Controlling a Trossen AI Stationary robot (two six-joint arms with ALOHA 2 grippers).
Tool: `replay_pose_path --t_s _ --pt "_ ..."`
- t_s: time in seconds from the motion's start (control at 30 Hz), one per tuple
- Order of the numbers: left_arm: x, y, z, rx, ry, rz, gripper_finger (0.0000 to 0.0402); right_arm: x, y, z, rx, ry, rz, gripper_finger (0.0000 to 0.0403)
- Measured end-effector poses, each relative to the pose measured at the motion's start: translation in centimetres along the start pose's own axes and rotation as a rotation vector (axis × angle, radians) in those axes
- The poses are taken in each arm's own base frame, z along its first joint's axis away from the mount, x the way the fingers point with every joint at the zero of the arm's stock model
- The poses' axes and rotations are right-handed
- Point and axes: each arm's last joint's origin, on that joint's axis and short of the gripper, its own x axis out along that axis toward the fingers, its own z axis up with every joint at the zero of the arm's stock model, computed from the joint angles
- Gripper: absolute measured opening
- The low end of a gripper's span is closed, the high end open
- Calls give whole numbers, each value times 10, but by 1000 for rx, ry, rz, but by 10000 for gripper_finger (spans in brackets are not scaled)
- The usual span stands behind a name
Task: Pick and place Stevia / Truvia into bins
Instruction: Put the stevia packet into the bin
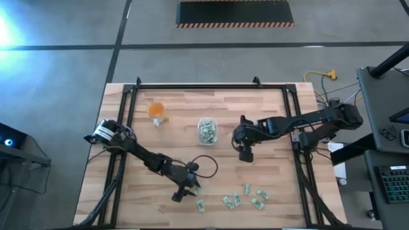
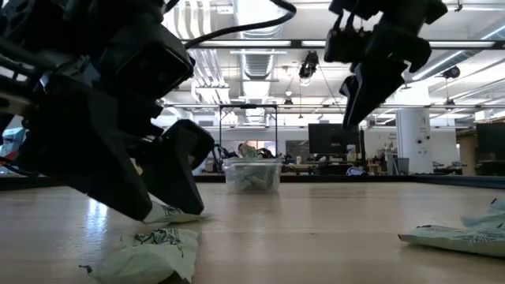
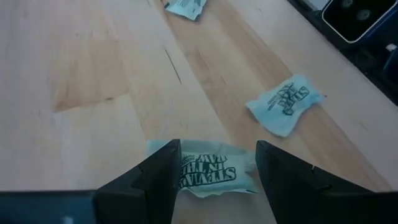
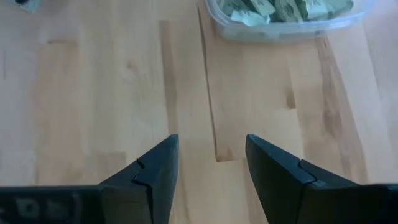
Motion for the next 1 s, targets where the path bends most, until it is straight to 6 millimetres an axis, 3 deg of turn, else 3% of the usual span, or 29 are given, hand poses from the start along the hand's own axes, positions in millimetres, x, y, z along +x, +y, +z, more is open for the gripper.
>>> replay_pose_path --t_s 0.27,0.7,1.0 --pt "-1 1 -1 -1 28 55 191 -7 10 0 -31 -41 20 178" --pt "-5 4 -4 6 71 142 189 -7 10 0 -33 -41 21 178" --pt "-8 4 -3 22 76 150 105 -7 10 0 -34 -43 22 178"
